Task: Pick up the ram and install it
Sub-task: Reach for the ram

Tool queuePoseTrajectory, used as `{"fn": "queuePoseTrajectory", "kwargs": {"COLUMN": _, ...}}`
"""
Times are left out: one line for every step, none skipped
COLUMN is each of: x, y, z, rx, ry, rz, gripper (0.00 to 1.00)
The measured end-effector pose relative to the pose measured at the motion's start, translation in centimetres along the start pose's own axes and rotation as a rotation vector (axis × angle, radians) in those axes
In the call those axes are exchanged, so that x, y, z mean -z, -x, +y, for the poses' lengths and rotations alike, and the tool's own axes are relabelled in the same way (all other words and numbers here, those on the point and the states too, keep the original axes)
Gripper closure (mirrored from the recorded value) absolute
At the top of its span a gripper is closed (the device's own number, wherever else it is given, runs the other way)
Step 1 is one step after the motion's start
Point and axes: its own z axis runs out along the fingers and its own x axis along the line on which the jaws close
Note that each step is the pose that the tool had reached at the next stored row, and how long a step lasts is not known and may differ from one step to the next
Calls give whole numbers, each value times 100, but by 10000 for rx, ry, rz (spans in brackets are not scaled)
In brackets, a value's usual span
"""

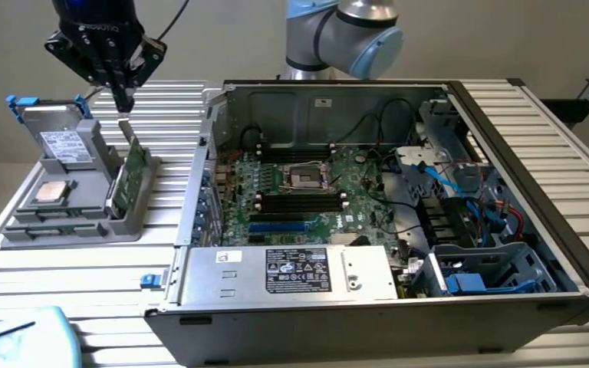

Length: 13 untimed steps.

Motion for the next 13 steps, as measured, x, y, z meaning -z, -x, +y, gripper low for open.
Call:
{"fn": "queuePoseTrajectory", "kwargs": {"x": -5, "y": -22, "z": 0, "rx": 32, "ry": -3, "rz": 8, "gripper": 89}}
{"fn": "queuePoseTrajectory", "kwargs": {"x": -11, "y": -47, "z": -1, "rx": 64, "ry": -7, "rz": 15, "gripper": 89}}
{"fn": "queuePoseTrajectory", "kwargs": {"x": -16, "y": -73, "z": -1, "rx": 95, "ry": -10, "rz": 23, "gripper": 89}}
{"fn": "queuePoseTrajectory", "kwargs": {"x": -22, "y": -98, "z": -2, "rx": 126, "ry": -13, "rz": 29, "gripper": 89}}
{"fn": "queuePoseTrajectory", "kwargs": {"x": -28, "y": -125, "z": -2, "rx": 157, "ry": -16, "rz": 36, "gripper": 89}}
{"fn": "queuePoseTrajectory", "kwargs": {"x": -34, "y": -150, "z": -2, "rx": 186, "ry": -19, "rz": 41, "gripper": 89}}
{"fn": "queuePoseTrajectory", "kwargs": {"x": -41, "y": -178, "z": -3, "rx": 217, "ry": -22, "rz": 45, "gripper": 89}}
{"fn": "queuePoseTrajectory", "kwargs": {"x": -46, "y": -203, "z": -3, "rx": 246, "ry": -26, "rz": 50, "gripper": 89}}
{"fn": "queuePoseTrajectory", "kwargs": {"x": -51, "y": -229, "z": -3, "rx": 278, "ry": -31, "rz": 53, "gripper": 89}}
{"fn": "queuePoseTrajectory", "kwargs": {"x": -55, "y": -254, "z": -3, "rx": 314, "ry": -39, "rz": 56, "gripper": 89}}
{"fn": "queuePoseTrajectory", "kwargs": {"x": -60, "y": -278, "z": -4, "rx": 355, "ry": -49, "rz": 58, "gripper": 89}}
{"fn": "queuePoseTrajectory", "kwargs": {"x": -64, "y": -298, "z": -4, "rx": 405, "ry": -61, "rz": 61, "gripper": 89}}
{"fn": "queuePoseTrajectory", "kwargs": {"x": -67, "y": -313, "z": -4, "rx": 468, "ry": -74, "rz": 66, "gripper": 89}}
